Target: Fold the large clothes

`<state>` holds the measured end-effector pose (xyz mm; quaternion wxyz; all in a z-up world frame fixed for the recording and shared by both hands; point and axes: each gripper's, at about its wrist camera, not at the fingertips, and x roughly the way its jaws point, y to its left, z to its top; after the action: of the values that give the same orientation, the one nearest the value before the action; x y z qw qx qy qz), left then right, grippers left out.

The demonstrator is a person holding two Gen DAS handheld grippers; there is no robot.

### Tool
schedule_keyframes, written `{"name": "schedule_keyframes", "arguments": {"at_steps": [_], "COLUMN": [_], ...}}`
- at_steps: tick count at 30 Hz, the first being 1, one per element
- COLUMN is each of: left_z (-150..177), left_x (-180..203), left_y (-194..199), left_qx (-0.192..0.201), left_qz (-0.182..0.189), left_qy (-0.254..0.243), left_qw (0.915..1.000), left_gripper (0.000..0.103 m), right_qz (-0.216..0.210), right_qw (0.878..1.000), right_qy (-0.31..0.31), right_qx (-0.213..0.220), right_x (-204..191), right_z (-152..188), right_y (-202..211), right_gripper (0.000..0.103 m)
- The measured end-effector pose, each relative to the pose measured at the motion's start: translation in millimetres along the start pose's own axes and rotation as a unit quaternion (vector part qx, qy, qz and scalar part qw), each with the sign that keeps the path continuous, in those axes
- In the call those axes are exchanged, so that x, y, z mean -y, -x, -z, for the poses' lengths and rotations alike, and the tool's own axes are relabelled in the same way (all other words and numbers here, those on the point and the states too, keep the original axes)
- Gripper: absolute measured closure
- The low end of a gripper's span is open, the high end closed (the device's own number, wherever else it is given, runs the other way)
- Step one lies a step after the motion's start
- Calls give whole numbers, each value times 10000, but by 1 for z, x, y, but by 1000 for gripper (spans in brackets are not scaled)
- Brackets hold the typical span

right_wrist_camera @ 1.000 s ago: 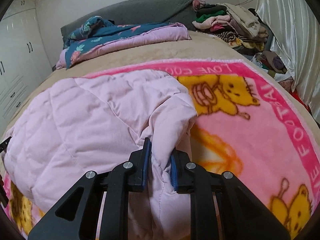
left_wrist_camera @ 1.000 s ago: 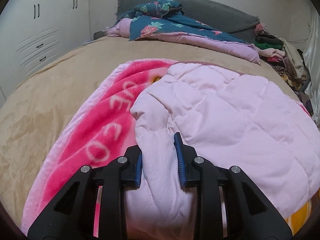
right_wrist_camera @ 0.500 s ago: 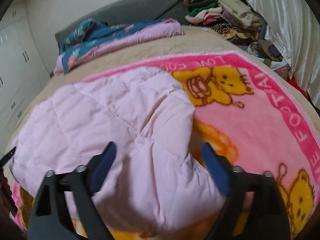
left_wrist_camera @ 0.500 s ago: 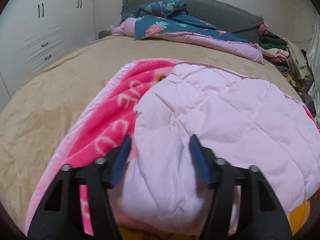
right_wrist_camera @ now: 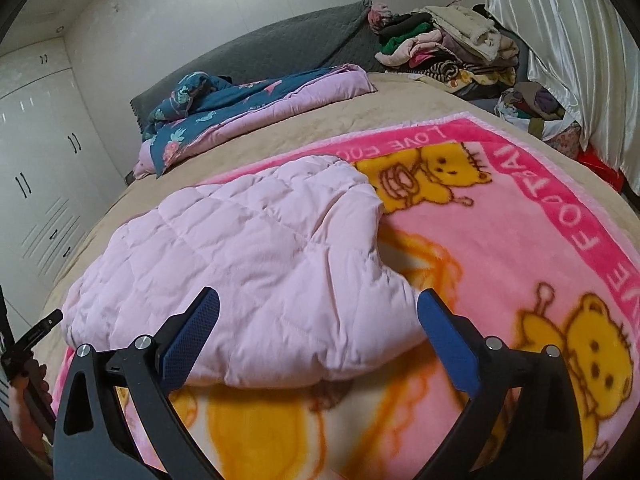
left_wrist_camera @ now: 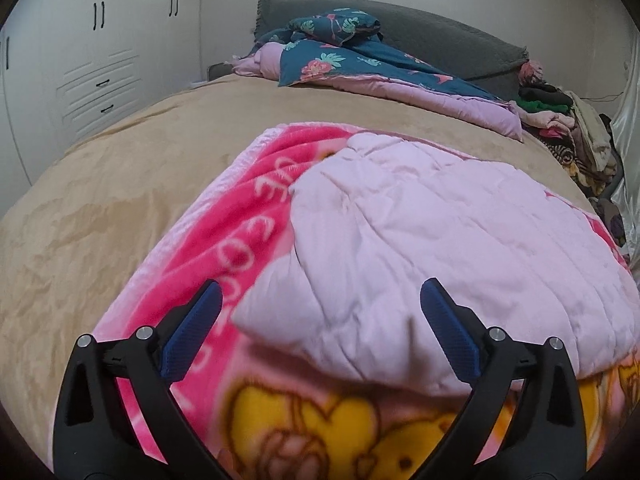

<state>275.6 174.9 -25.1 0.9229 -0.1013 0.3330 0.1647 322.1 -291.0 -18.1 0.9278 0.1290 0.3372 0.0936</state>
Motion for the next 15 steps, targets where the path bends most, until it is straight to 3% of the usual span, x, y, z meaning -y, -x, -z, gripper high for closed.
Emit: {"name": "schedule_keyframes", "arguments": {"at_steps": [15], "left_z": [40], "left_x": [4], "left_y": [14], "left_qx": [-152], "left_qz": [225], "left_qy": [325], "left_qw": [9991], "left_gripper": [10], "right_qz": [-76], "right_qw": [9989], "right_qy": [-404], "right_qx": [-203], "right_x": [1], "right_z": [45], "right_y": [5], "right_gripper": [4]}}
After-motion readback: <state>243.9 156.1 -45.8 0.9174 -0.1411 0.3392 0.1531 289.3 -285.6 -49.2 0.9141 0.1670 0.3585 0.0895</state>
